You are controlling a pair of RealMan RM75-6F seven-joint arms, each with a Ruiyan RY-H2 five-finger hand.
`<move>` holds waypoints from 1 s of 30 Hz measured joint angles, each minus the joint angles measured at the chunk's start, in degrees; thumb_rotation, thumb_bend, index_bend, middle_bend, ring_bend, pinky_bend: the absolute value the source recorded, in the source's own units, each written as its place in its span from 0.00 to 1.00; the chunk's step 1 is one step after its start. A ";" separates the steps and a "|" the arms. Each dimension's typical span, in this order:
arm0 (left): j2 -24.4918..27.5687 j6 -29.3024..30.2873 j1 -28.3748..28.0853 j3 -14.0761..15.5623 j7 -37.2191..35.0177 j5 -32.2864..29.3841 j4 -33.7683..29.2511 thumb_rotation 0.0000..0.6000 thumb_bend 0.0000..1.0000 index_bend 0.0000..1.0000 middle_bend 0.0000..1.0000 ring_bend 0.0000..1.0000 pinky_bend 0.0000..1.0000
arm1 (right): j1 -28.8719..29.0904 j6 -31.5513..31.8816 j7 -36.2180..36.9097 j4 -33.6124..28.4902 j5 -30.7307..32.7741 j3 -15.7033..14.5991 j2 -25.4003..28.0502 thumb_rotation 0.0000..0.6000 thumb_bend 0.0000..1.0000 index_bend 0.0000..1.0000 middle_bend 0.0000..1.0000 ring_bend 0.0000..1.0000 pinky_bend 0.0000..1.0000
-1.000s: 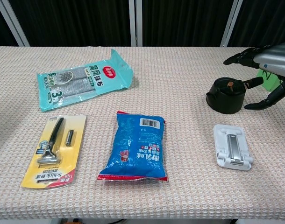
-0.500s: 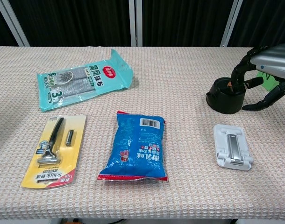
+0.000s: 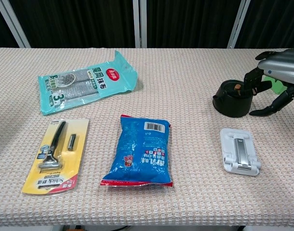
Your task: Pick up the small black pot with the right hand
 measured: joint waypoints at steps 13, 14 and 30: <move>0.02 0.00 -0.01 -0.04 -0.16 -0.09 0.14 0.74 0.00 0.06 0.02 0.02 0.13 | 1.24 -1.88 2.96 1.16 0.51 -0.15 -0.88 0.68 0.18 0.49 0.46 0.38 0.00; 0.02 -0.08 -0.03 -0.03 -0.16 -0.15 0.15 0.74 0.00 0.06 0.02 0.02 0.13 | 1.34 -1.97 2.74 1.07 0.80 -0.16 -0.84 0.68 0.18 0.49 0.46 0.39 0.00; 0.00 -0.42 -0.19 0.05 -0.18 -0.18 0.17 0.74 0.00 0.06 0.02 0.02 0.13 | 2.16 -2.60 -0.68 0.08 4.76 -0.77 -0.48 0.68 0.18 0.57 0.51 0.50 0.00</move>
